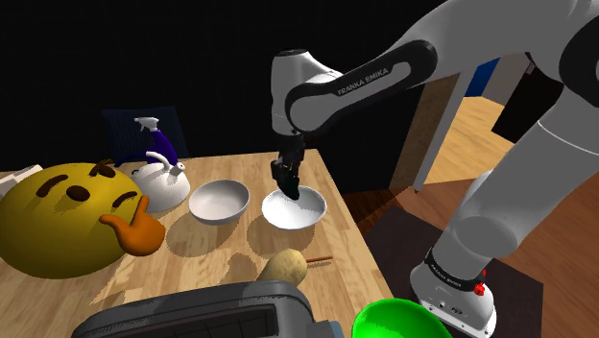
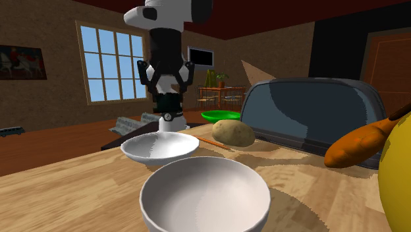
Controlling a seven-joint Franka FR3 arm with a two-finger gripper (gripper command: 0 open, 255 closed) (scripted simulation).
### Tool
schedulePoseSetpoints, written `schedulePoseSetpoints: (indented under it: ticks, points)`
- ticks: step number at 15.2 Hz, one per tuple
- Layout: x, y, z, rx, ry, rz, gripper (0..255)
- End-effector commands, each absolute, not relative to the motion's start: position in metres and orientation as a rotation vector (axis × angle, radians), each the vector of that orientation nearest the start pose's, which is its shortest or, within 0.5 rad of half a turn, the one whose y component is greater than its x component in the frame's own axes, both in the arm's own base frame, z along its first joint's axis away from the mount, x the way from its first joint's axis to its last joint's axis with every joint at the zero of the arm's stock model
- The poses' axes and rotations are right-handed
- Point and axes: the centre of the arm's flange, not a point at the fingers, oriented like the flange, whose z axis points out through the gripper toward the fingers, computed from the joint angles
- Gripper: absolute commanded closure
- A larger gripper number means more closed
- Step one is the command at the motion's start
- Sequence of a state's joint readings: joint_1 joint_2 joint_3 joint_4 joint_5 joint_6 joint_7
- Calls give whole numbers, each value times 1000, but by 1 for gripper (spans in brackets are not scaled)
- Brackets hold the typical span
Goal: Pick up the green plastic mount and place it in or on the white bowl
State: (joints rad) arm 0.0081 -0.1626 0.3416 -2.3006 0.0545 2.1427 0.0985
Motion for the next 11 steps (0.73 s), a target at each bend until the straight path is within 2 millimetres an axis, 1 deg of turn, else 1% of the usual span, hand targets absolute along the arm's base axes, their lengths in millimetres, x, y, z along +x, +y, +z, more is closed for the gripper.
schedulePoseSetpoints:
  ticks: [1, 11]
  points:
    - [455, 145, 408, -3131, -345, 3, 255]
    - [455, 145, 355, -3131, -345, 3, 255]
